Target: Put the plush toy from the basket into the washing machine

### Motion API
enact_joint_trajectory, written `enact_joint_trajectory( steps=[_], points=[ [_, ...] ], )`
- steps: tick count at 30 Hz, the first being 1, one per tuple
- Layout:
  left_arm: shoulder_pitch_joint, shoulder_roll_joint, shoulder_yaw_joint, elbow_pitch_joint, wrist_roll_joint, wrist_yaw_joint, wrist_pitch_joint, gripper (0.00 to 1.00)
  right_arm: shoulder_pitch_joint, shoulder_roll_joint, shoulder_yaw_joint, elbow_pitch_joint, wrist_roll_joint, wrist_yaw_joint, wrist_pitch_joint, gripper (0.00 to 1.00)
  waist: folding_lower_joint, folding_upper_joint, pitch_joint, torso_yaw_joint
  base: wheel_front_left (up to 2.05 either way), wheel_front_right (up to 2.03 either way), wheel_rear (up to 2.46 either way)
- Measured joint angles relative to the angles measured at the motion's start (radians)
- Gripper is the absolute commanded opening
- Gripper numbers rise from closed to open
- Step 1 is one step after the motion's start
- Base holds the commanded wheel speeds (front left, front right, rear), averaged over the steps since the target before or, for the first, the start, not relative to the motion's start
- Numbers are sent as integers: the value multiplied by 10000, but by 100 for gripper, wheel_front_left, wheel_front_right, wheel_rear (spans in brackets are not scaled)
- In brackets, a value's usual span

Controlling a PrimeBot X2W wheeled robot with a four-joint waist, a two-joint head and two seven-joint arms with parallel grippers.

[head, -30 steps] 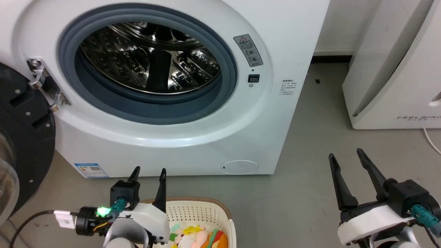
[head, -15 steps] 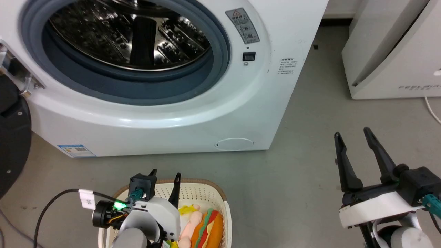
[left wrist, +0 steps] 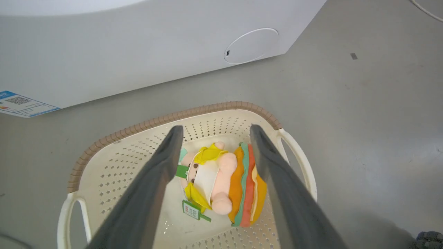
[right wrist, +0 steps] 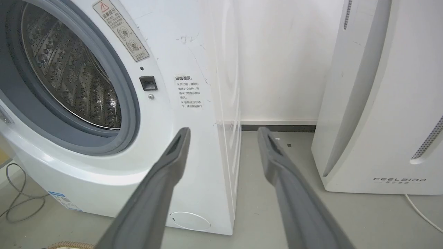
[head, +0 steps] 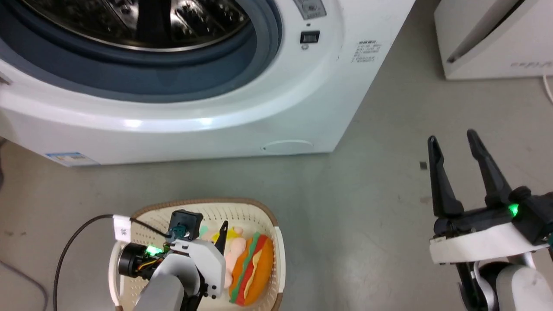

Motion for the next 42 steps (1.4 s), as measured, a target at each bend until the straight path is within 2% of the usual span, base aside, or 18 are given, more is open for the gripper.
enact_joint_trajectory(
  steps=[26, 42],
  points=[
    [-2007, 669, -1475, 2661, -228, -173, 784, 100, -1395, 0, 132, -863, 779, -2, -541, 100, 0, 0, 2924, -382, 0, 0, 0],
    [-3183, 671, -2163, 4288, -729, -155, 637, 100, -2073, 0, 169, -1200, 1216, -2, -840, 100, 0, 0, 4161, -476, 0, 0, 0]
  ],
)
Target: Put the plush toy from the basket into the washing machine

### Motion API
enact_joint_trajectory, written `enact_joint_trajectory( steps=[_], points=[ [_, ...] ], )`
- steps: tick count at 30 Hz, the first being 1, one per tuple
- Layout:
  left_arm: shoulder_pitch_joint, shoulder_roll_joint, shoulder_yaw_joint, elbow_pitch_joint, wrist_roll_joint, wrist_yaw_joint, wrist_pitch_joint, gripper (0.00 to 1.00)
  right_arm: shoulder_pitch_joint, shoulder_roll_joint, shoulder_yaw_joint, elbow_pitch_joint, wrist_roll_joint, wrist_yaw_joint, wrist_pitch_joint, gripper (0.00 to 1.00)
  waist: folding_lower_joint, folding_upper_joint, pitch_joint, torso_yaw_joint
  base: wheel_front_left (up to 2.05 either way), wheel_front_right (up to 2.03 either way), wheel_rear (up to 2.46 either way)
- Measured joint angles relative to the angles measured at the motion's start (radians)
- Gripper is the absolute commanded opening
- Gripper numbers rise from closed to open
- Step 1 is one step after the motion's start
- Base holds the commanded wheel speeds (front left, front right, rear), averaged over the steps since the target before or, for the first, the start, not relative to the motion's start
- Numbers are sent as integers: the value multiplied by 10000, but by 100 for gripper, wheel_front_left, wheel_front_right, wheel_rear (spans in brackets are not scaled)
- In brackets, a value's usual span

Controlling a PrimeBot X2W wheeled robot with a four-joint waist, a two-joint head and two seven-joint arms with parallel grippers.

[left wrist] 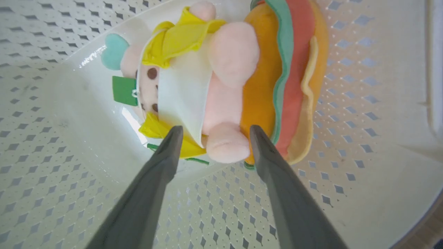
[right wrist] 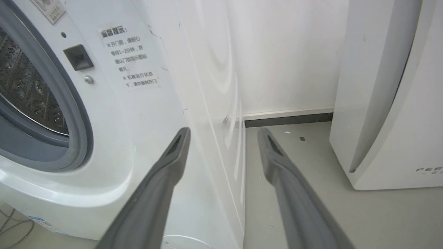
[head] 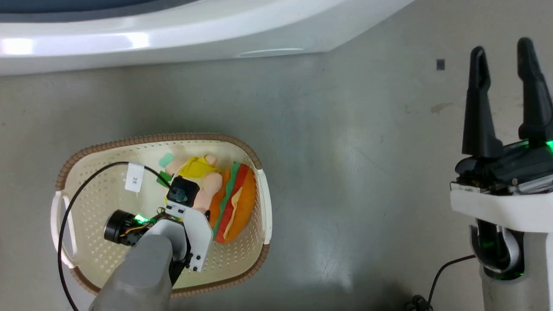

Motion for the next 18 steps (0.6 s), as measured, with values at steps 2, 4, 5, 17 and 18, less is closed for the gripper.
enact_joint_trajectory(
  steps=[2, 4, 5, 17, 18],
  points=[
    [-160, -6, -96, 196, -75, 0, 0, 100, -76, 0, 2, -44, 29, 0, -52, 100, 0, 0, 128, 2, 0, 0, 0],
    [-320, -4, -182, 393, -113, 0, -6, 100, -132, 0, 10, -90, 88, 0, -86, 100, 0, 0, 253, -3, 0, 0, 0],
    [-391, -2, -245, 495, -163, -2, -46, 100, -172, 0, 15, -105, 90, 0, -134, 100, 0, -1, 315, -9, 0, 0, 0],
    [-1397, 58, -1028, 1921, -523, -8, -792, 100, -670, 0, 27, -401, 537, 0, -395, 100, 0, 0, 1244, -149, 0, 0, 0],
    [-1483, 63, -1074, 2025, -535, -10, -894, 100, -690, 0, 29, -422, 558, 0, -407, 100, 0, 0, 1304, -159, 0, 0, 0]
  ],
)
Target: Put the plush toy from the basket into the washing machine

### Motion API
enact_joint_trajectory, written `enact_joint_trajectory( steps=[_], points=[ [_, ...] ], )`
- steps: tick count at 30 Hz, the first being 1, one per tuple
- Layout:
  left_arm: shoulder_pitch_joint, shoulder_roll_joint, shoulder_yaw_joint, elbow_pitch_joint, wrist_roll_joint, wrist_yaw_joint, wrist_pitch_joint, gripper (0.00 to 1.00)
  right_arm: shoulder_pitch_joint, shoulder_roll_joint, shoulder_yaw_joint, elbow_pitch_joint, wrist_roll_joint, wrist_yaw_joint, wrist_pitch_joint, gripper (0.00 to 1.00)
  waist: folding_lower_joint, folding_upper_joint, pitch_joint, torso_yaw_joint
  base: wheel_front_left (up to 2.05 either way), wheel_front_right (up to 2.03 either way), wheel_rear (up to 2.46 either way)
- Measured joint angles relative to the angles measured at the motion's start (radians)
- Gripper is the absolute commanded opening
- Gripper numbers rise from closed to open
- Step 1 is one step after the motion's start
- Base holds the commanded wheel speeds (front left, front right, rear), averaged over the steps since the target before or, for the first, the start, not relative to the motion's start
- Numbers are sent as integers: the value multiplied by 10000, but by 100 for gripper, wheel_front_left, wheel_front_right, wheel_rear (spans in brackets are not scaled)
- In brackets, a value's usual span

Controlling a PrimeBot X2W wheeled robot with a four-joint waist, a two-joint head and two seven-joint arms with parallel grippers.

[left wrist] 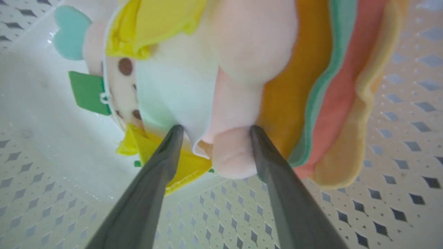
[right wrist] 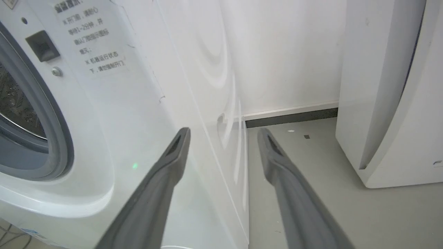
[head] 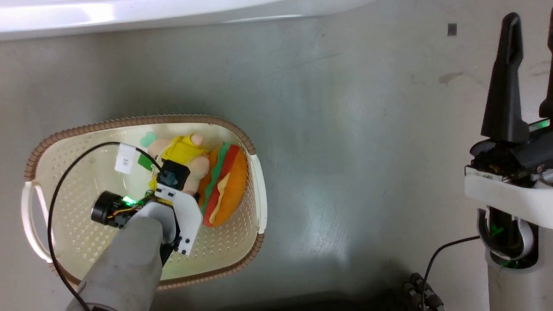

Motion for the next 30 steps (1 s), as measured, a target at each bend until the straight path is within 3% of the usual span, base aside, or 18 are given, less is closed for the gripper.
enact_joint_trajectory(
  steps=[1, 2, 4, 17, 30],
  points=[
    [-66, 0, -33, 75, -52, -6, -71, 100, -30, 0, 2, -15, 44, 0, -38, 100, 1, 0, 52, -9, 0, 0, 0],
    [-105, 2, -86, 127, -58, -8, -132, 83, -64, 0, 6, -15, 61, 0, -65, 100, 1, 0, 56, -16, 0, 0, 0],
    [-115, -2, -157, 178, -63, -33, -209, 0, -116, 0, 19, -21, 61, 2, -71, 100, 0, 0, -5, -13, 0, 0, 0],
    [115, -127, -180, 201, -516, -230, -180, 0, -117, 0, -52, 232, 71, 0, -73, 100, 0, 0, -790, 88, 0, 0, 0],
    [1316, -813, -385, 222, -955, -508, -1233, 0, 912, -4, -385, 832, -117, 0, -73, 100, -1, 0, -2919, 716, 0, 0, 0]
  ],
)
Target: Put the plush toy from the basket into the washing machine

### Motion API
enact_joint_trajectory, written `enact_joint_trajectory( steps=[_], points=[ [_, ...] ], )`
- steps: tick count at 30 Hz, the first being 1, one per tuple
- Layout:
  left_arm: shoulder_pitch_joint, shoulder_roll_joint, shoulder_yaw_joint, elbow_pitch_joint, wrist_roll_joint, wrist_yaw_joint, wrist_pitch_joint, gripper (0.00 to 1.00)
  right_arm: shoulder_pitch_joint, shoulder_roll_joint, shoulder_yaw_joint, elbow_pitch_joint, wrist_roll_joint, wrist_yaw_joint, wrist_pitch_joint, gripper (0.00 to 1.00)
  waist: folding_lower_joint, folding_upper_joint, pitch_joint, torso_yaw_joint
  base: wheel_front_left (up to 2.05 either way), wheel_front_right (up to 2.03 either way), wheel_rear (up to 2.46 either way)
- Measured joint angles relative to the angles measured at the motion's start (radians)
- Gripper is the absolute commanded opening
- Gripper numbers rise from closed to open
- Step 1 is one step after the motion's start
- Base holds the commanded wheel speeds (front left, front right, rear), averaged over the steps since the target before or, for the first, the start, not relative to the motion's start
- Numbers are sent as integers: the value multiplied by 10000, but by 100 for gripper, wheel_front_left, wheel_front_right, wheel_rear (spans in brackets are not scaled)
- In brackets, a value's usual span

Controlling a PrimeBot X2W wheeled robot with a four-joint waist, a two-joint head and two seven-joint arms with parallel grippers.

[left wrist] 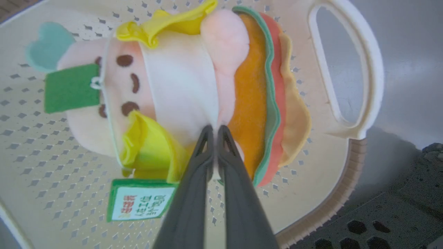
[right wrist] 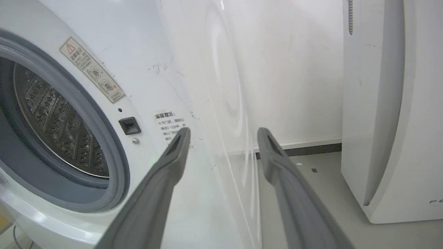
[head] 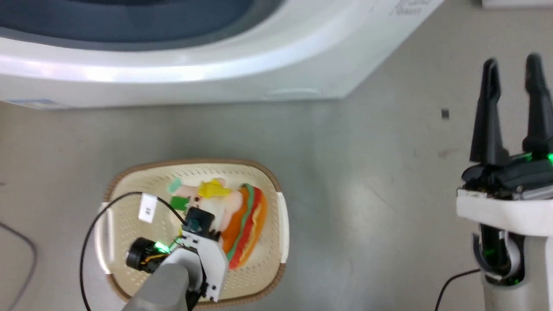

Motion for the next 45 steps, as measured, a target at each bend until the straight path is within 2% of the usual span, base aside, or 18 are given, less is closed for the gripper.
enact_joint_trajectory(
  steps=[9, 16, 20, 30, 37, 38, 45],
  points=[
    [799, -268, -589, -286, -261, -25, -769, 0, 829, 4, 46, 318, -364, 0, 0, 100, 0, 0, -1621, 798, 0, 0, 0],
    [1725, -245, -658, -1030, -790, -25, -871, 0, 1607, 4, -98, 500, -372, 0, 0, 100, -1, 0, -2904, 1364, 0, 0, 0],
    [2140, -42, -301, -2209, -765, 61, -932, 0, 1988, 4, -186, 550, -360, 0, 0, 100, -1, 1, -3577, 1653, 0, 0, 0],
    [3084, 330, 742, -4915, -52, 692, -940, 0, 2493, 4, -249, 598, -282, 0, 0, 100, -1, 1, -4649, 2116, 0, 0, 0],
    [3250, 426, 1603, -6368, 474, 995, -940, 0, 2618, 4, -251, 587, -217, 0, 0, 100, -1, 0, -4812, 2067, 0, 0, 0],
    [3251, 407, 2015, -6805, 604, 1045, -940, 0, 2618, 4, -249, 585, -148, 0, 0, 100, -1, 0, -4786, 2004, 0, 0, 0],
    [3098, 326, 2817, -7252, 1018, 1081, -940, 0, 2604, 4, -291, 569, -92, 0, 0, 100, 0, 0, -4532, 1810, 0, 0, 0]
  ],
)
